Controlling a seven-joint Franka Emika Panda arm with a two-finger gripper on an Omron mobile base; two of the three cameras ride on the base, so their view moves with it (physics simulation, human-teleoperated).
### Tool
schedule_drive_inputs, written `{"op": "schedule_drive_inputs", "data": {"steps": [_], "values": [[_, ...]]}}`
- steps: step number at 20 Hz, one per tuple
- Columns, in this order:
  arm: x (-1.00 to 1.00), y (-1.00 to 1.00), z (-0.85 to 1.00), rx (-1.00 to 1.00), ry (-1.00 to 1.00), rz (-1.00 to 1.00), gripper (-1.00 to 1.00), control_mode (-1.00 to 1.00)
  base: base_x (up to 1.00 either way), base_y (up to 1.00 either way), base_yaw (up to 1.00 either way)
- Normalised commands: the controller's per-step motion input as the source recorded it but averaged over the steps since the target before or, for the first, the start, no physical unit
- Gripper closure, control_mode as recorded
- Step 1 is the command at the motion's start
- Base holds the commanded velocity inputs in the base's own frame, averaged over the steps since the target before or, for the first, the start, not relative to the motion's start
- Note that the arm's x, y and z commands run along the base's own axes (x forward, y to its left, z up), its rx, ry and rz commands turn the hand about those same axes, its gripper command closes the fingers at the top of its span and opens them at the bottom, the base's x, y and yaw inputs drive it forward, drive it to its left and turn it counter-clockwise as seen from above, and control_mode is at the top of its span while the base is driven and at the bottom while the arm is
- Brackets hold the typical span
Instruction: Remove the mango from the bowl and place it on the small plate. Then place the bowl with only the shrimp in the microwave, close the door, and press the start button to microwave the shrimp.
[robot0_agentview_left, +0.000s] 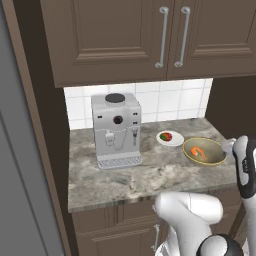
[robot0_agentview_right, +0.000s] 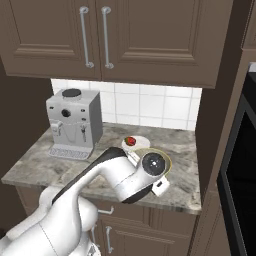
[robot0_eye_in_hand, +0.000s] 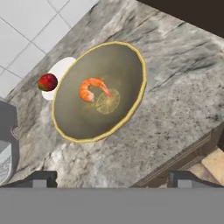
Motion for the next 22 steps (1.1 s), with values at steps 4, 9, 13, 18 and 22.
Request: {"op": "schedule_drive_inputs", "data": {"steps": [4, 9, 13, 18, 22], "values": [[0.32, -0.37, -0.33, 0.23, 0.10, 0.00, -1.00, -1.00, 0.00, 0.00, 0.00], [0.39, -0.24, -0.25, 0.18, 0.10, 0.00, -1.00, -1.00, 0.00, 0.00, 0.00], [0.50, 0.00, -0.25, 0.09, 0.11, -0.01, -1.00, -1.00, 0.00, 0.00, 0.00], [0.33, 0.00, -0.38, 0.05, 0.09, 0.00, -1.00, -1.00, 0.00, 0.00, 0.00], [0.21, 0.00, -0.28, 0.07, 0.08, 0.00, -1.00, -1.00, 0.00, 0.00, 0.00]]}}
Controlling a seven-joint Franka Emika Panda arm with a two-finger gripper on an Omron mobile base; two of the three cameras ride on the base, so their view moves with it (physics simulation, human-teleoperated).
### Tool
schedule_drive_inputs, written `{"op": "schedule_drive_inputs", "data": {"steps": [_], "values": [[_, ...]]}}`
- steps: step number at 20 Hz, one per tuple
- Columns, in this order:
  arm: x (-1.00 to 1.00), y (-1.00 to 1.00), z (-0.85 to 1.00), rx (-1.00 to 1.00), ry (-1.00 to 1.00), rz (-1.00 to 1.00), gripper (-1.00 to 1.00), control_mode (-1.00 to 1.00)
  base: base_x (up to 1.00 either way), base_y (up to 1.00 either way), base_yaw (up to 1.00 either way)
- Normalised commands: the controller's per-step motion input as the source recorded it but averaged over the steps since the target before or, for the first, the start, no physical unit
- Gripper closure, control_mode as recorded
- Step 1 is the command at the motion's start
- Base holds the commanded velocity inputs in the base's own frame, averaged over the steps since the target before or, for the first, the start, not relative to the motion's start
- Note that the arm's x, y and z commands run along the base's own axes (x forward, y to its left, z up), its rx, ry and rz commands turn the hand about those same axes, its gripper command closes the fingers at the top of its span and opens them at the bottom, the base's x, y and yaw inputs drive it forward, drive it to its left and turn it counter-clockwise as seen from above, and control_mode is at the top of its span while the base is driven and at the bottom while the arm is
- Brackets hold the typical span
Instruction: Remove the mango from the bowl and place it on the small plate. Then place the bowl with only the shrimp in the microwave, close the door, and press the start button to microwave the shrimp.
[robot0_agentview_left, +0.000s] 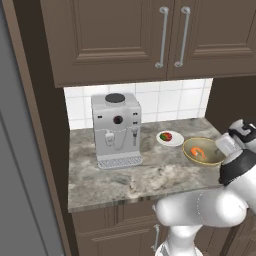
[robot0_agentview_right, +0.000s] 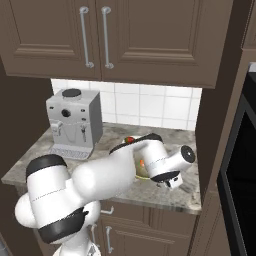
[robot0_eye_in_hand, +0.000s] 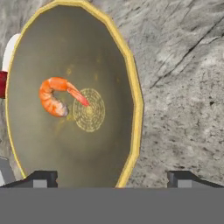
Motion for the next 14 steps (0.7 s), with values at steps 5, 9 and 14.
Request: {"op": "schedule_drive_inputs", "data": {"steps": [5, 9, 14], "values": [[0.20, 0.00, -0.29, 0.03, 0.09, 0.00, -1.00, -1.00, 0.00, 0.00, 0.00], [0.18, 0.00, -0.35, 0.01, 0.09, 0.00, -1.00, -1.00, 0.00, 0.00, 0.00], [0.10, 0.00, -0.32, 0.00, 0.09, -0.01, 1.00, -1.00, 0.00, 0.00, 0.00]]}}
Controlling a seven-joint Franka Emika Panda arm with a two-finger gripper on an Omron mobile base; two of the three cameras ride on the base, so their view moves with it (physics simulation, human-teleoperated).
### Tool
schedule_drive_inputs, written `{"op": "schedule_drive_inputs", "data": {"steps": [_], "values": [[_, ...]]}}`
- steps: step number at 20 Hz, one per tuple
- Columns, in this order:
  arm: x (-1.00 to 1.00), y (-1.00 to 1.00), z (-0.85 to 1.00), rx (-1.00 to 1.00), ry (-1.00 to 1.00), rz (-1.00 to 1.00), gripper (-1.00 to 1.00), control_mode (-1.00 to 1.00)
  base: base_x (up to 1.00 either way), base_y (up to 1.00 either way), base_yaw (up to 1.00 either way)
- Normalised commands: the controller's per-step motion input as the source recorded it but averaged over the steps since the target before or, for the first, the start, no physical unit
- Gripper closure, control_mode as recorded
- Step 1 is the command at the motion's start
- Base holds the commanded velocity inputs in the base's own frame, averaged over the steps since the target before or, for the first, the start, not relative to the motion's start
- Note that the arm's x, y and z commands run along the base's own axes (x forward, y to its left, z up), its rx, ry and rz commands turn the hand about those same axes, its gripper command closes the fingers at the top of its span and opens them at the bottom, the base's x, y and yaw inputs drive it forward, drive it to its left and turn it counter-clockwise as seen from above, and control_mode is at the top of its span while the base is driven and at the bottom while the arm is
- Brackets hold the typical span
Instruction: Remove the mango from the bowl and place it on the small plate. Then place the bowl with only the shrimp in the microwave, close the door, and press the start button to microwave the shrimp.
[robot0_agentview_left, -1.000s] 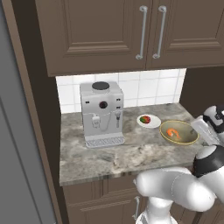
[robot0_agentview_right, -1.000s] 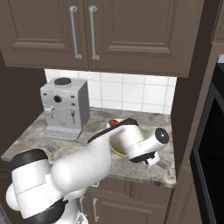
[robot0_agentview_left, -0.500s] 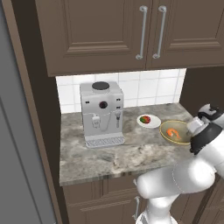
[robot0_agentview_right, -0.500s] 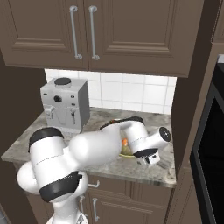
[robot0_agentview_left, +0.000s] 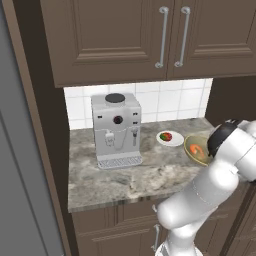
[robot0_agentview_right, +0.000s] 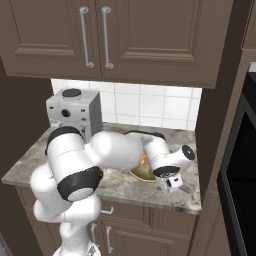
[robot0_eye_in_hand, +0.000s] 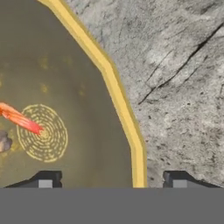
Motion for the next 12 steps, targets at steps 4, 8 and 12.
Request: {"op": "schedule_drive_inputs", "data": {"steps": [4, 8, 12], "values": [[0.00, 0.00, -0.06, 0.01, 0.01, -0.01, 1.00, -1.00, 0.00, 0.00, 0.00], [-0.01, 0.01, 0.00, 0.00, 0.00, 0.00, 1.00, -1.00, 0.00, 0.00, 0.00], [-0.29, 0.09, 0.00, -0.03, -0.13, 0.00, 1.00, -1.00, 0.00, 0.00, 0.00]]}}
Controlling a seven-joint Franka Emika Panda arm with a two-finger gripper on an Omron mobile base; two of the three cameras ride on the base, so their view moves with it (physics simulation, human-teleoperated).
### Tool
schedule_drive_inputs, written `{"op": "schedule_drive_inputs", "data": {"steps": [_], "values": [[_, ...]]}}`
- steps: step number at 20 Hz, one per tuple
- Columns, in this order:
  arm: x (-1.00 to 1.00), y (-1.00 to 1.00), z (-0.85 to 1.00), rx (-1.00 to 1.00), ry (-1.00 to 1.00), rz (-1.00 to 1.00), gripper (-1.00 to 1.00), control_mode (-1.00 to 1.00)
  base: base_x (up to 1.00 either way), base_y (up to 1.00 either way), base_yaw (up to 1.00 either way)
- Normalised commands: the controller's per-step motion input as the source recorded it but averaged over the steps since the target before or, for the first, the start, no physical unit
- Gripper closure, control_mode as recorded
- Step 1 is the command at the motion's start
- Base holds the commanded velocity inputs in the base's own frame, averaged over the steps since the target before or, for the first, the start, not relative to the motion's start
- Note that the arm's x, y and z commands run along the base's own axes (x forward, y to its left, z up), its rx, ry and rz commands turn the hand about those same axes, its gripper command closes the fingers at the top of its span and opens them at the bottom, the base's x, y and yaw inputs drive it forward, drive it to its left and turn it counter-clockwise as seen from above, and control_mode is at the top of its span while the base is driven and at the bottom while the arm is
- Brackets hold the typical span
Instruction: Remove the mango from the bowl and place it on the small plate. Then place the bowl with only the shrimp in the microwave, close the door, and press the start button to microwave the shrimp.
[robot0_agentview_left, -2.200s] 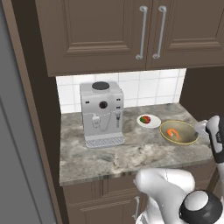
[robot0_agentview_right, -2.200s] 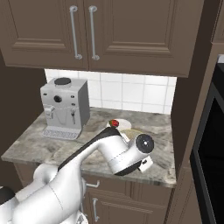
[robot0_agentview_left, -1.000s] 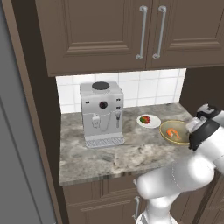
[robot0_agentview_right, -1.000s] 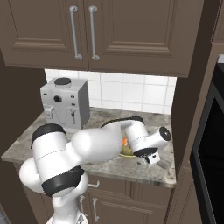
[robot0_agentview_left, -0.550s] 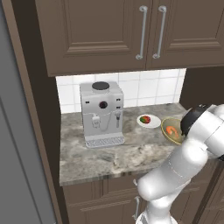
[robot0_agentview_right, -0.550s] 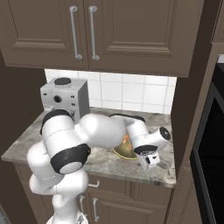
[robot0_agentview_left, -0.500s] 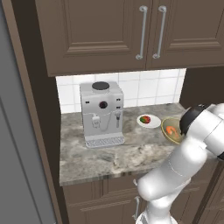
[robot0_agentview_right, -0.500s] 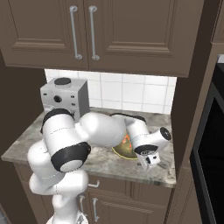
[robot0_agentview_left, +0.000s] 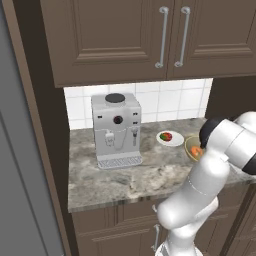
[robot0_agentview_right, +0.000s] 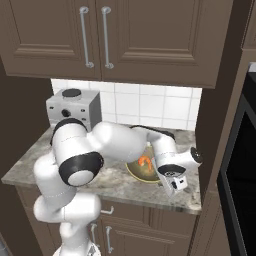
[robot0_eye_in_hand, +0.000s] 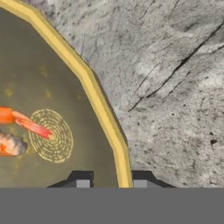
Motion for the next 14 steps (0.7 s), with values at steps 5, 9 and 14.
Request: {"op": "schedule_drive_inputs", "data": {"steps": [5, 9, 14], "values": [[-0.04, 0.49, 0.49, -0.03, -0.09, 0.00, 1.00, -1.00, 0.00, 0.00, 0.00], [-0.24, 0.89, 0.89, -0.08, -0.17, 0.00, 1.00, -1.00, 0.00, 0.00, 0.00], [-0.43, 1.00, 0.97, -0.05, -0.09, 0.00, 1.00, -1.00, 0.00, 0.00, 0.00]]}}
